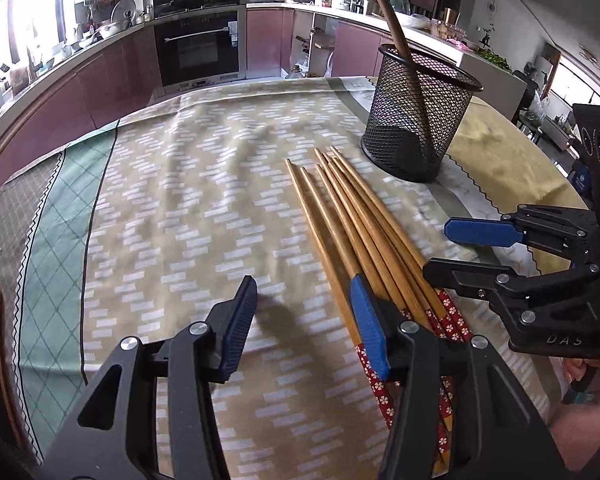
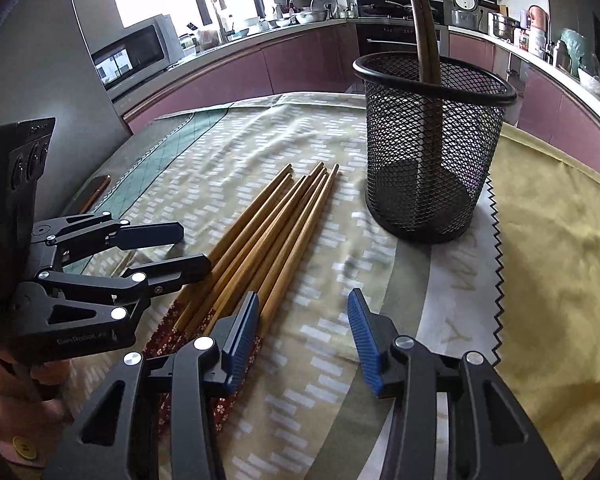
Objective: Organize utensils
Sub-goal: 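Move both tools back down to the chopstick row, then close the right tool on a chopstick while the left tool grasps another chopstick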
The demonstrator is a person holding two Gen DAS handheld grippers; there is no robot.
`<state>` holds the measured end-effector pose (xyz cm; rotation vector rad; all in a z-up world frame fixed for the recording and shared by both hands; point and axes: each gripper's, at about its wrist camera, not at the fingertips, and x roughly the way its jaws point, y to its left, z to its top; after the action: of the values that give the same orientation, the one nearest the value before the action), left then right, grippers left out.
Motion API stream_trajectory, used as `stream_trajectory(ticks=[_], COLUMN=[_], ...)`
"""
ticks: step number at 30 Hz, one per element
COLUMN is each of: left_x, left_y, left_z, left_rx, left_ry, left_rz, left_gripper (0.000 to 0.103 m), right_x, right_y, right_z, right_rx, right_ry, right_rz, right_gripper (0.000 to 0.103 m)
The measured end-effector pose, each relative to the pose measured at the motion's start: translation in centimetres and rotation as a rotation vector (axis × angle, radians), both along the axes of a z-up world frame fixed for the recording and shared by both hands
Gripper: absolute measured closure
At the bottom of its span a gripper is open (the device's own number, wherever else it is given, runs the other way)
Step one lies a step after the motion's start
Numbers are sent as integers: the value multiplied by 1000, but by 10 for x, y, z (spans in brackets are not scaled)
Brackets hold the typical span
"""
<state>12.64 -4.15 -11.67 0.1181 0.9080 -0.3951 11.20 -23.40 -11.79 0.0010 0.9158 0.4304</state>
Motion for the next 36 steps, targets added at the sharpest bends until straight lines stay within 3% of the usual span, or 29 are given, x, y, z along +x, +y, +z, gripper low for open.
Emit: stream_trajectory(ticks=[17, 23, 29, 36], left_x=[12, 25, 31, 27], left_y=[-10, -15, -18, -15], left_z=[-1, -4, -5, -4], left_rx=[43, 48, 13, -30], left_ry=[8, 10, 21, 33], left_rz=[-2, 3, 23, 42], left_gripper=[63, 73, 92, 96], right_x=[9, 22, 27, 26], right_y=[14, 19, 13, -3], right_z=[-1, -1, -1, 0], right_rx=[-93, -99, -46, 51], right_ry=[-10, -13, 4, 29], right_rz=[-3, -12, -36, -70], right_gripper=[75, 80, 94, 97])
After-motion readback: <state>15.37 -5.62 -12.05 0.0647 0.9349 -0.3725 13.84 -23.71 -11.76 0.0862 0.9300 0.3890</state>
